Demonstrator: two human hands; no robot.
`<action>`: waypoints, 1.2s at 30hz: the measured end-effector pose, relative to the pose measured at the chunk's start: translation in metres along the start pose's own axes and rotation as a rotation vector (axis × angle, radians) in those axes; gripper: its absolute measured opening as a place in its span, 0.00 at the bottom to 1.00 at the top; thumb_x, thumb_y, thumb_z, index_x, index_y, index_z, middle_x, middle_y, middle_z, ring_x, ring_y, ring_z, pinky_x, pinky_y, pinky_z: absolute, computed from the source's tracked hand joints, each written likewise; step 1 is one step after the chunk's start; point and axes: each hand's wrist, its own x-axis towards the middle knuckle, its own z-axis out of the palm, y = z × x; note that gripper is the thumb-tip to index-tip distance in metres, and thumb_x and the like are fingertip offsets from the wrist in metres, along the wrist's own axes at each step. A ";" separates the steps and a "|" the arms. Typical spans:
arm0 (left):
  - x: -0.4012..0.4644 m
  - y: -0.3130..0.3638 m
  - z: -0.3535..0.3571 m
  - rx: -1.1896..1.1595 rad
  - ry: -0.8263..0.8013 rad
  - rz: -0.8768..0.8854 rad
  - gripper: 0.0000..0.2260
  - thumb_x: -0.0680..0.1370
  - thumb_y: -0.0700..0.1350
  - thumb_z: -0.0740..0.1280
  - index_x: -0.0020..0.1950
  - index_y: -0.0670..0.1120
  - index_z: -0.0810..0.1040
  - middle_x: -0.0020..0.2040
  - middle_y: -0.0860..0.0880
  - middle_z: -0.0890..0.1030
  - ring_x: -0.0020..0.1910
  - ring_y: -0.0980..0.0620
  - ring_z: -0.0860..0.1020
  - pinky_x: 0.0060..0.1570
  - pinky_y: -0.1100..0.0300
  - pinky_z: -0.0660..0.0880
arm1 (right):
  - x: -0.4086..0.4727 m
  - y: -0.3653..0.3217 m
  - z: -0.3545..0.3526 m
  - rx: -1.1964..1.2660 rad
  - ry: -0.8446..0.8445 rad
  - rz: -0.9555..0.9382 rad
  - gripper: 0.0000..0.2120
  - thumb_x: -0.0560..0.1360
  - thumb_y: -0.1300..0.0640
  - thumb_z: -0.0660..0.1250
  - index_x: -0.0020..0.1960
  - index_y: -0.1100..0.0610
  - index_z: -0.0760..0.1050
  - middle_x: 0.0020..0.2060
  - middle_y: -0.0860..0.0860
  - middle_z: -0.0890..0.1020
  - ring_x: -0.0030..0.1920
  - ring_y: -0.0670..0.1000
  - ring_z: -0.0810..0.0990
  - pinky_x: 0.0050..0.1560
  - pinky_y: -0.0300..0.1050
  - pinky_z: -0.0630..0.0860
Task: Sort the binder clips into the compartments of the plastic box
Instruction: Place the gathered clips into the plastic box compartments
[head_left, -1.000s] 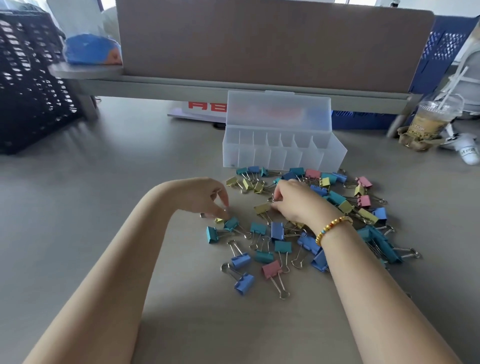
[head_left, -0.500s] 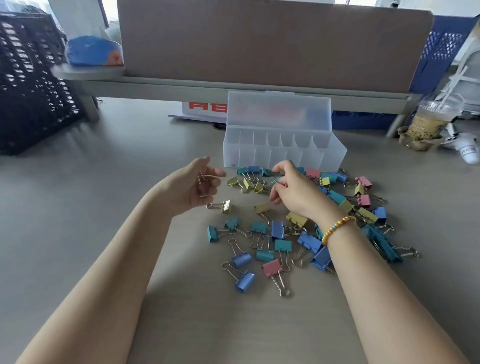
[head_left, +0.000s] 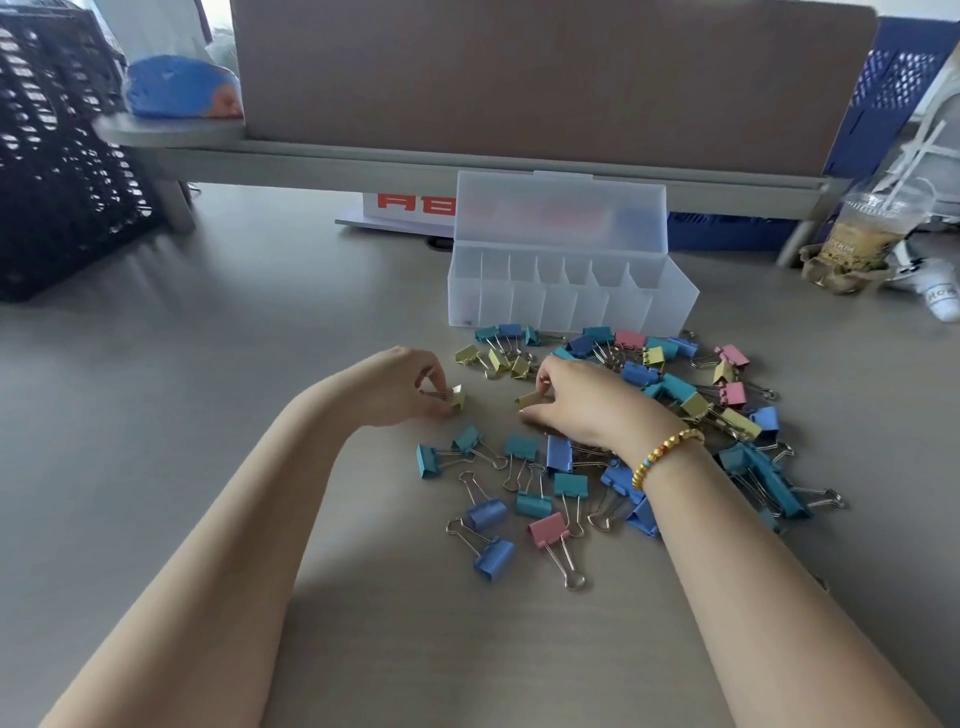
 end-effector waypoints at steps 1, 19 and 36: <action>0.001 0.000 0.001 0.030 0.022 0.007 0.15 0.73 0.55 0.69 0.54 0.48 0.76 0.44 0.50 0.69 0.42 0.51 0.69 0.38 0.59 0.65 | 0.001 -0.002 0.001 -0.034 0.023 -0.012 0.17 0.76 0.47 0.63 0.58 0.58 0.70 0.55 0.54 0.76 0.54 0.54 0.74 0.50 0.46 0.71; 0.002 0.016 0.009 -0.919 0.139 -0.058 0.05 0.81 0.41 0.56 0.56 0.48 0.67 0.31 0.47 0.78 0.23 0.53 0.64 0.21 0.66 0.59 | 0.010 0.000 0.001 0.543 0.080 -0.065 0.09 0.78 0.59 0.62 0.58 0.55 0.72 0.48 0.49 0.77 0.44 0.47 0.76 0.42 0.41 0.71; 0.010 0.028 0.010 -1.727 0.207 -0.178 0.08 0.81 0.38 0.59 0.44 0.40 0.75 0.33 0.47 0.75 0.22 0.58 0.77 0.26 0.65 0.78 | 0.014 0.020 -0.009 2.122 0.002 0.074 0.08 0.77 0.54 0.63 0.43 0.59 0.72 0.41 0.56 0.82 0.40 0.51 0.83 0.27 0.35 0.78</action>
